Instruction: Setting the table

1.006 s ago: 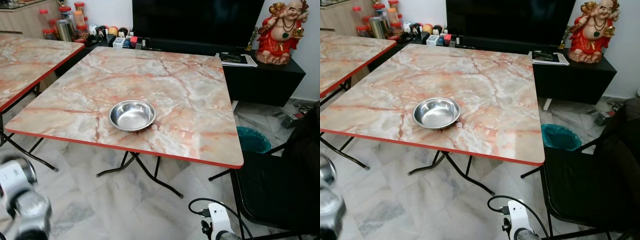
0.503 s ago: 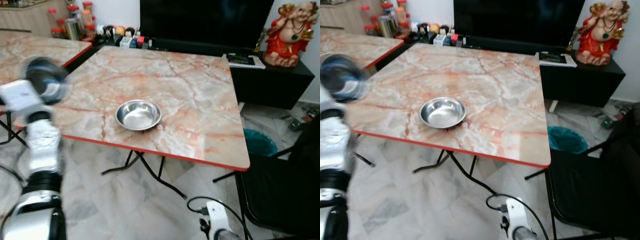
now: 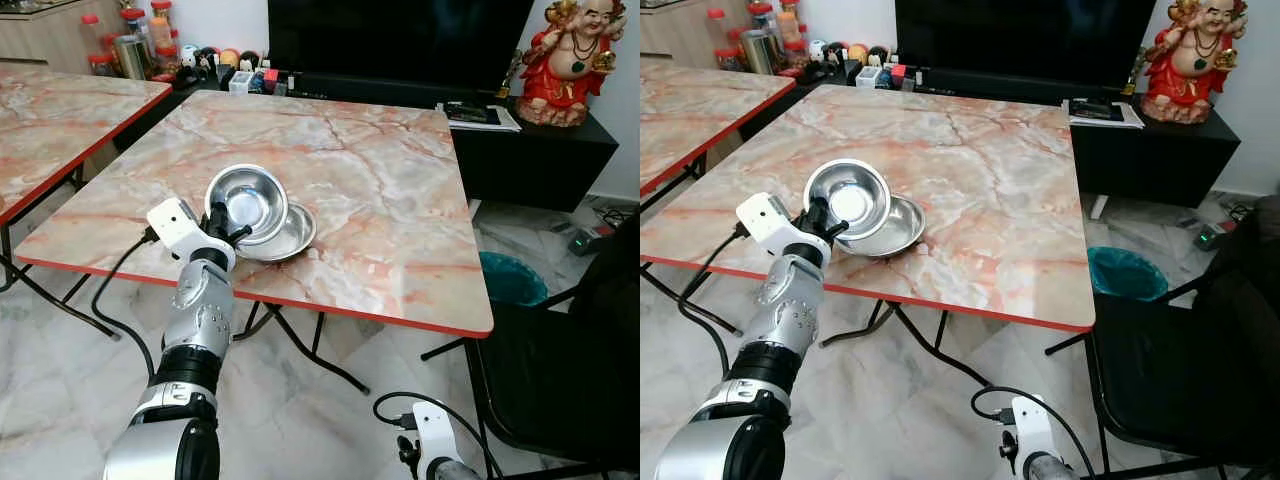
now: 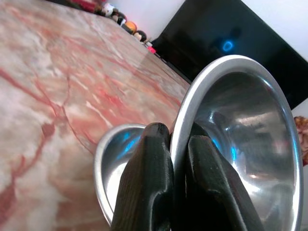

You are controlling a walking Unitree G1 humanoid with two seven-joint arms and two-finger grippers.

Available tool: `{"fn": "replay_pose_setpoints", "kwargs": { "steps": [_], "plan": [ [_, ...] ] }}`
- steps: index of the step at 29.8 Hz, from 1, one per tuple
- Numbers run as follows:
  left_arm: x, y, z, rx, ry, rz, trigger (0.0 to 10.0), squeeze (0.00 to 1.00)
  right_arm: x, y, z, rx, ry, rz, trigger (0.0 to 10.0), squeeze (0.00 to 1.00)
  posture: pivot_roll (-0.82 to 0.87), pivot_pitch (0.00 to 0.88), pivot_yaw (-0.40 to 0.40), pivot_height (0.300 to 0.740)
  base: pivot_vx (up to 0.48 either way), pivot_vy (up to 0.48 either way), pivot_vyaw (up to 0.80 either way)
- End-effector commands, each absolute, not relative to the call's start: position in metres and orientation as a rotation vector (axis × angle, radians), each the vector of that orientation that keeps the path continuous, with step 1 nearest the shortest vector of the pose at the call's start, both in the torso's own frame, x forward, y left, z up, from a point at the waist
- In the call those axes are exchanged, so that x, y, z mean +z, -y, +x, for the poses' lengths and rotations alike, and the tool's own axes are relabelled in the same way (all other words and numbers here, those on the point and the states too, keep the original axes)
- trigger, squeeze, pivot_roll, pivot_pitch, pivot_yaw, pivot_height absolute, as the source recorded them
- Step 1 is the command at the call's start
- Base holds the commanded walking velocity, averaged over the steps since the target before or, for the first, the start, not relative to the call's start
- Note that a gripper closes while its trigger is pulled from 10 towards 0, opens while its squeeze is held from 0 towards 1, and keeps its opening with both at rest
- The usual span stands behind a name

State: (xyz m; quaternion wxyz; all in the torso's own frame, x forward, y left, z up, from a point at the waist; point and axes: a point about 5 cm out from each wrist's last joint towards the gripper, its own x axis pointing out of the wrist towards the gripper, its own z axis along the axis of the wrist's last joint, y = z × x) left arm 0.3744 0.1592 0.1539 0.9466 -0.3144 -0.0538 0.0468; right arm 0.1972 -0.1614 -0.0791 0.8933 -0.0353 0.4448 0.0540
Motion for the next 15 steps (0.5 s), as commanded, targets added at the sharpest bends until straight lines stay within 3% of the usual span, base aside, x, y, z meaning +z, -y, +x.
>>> {"fn": "replay_pose_setpoints", "kwargs": {
  "steps": [1, 7, 15],
  "plan": [
    [0.1600, -0.1540, 0.3781, 0.062, 0.107, -0.668, 10.0, 0.00, -0.0784, 0.1630, 0.1980, 0.104, -0.915, -0.066, 10.0, 0.00, 0.00, 0.000, -0.027, 0.719, 0.000, 0.000, 0.00],
    [0.1604, -0.1556, 0.3803, 0.076, 0.098, -0.703, 10.0, 0.00, -0.0789, 0.1626, 0.1973, 0.104, -0.916, -0.070, 10.0, 0.00, 0.00, 0.000, -0.021, 0.719, 0.000, 0.000, 0.00],
    [0.1633, -0.1556, 0.3810, 0.063, 0.099, -0.686, 10.0, 0.00, -0.0790, 0.1619, 0.1971, 0.103, -0.916, -0.071, 10.0, 0.00, 0.00, 0.000, -0.020, 0.719, 0.292, 0.000, 0.19]
  ]
}}
